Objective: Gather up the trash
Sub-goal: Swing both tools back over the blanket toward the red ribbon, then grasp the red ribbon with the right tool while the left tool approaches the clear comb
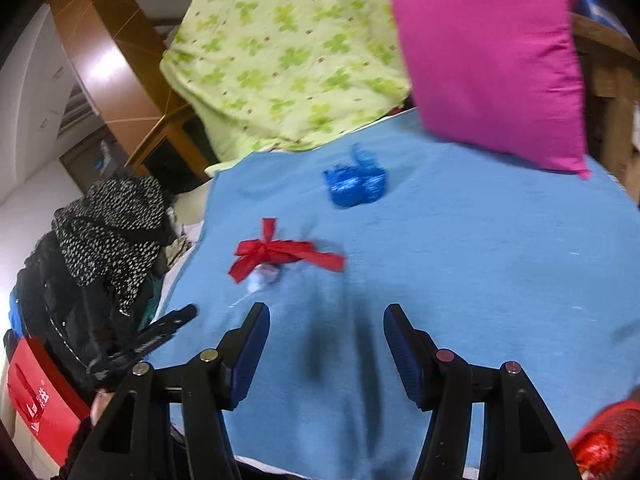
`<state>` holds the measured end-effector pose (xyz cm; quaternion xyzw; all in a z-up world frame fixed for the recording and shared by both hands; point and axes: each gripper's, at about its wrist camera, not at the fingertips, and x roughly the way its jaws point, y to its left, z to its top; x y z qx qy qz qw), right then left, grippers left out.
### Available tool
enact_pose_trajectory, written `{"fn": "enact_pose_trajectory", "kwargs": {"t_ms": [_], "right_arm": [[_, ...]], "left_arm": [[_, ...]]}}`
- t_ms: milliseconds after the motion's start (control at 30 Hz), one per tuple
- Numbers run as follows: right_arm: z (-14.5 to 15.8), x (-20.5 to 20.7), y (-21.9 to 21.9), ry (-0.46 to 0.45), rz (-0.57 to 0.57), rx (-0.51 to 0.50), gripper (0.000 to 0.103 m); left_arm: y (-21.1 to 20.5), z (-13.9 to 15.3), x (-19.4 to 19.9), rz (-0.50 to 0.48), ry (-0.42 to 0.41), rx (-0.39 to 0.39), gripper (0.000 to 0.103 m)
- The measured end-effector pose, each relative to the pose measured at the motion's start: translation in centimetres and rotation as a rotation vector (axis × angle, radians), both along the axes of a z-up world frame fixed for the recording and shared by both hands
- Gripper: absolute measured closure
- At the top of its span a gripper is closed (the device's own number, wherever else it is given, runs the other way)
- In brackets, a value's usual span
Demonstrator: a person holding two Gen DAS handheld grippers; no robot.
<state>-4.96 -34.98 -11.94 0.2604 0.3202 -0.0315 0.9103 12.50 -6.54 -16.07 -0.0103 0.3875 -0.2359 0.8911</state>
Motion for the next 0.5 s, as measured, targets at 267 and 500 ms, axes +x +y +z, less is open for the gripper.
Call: {"fn": "enact_pose_trajectory", "kwargs": {"t_ms": [267, 500], "right_arm": [[-2.6, 4.8, 2.0, 0.036, 0.047, 0.014, 0.040], [-4.4, 6.9, 1.4, 0.046, 0.001, 0.007, 0.040]], "left_arm": [[-2.0, -0.3, 2.7, -0.098, 0.005, -0.184, 0.034], [-4.1, -2.3, 4.4, -0.278, 0.176, -0.295, 0.034]]}}
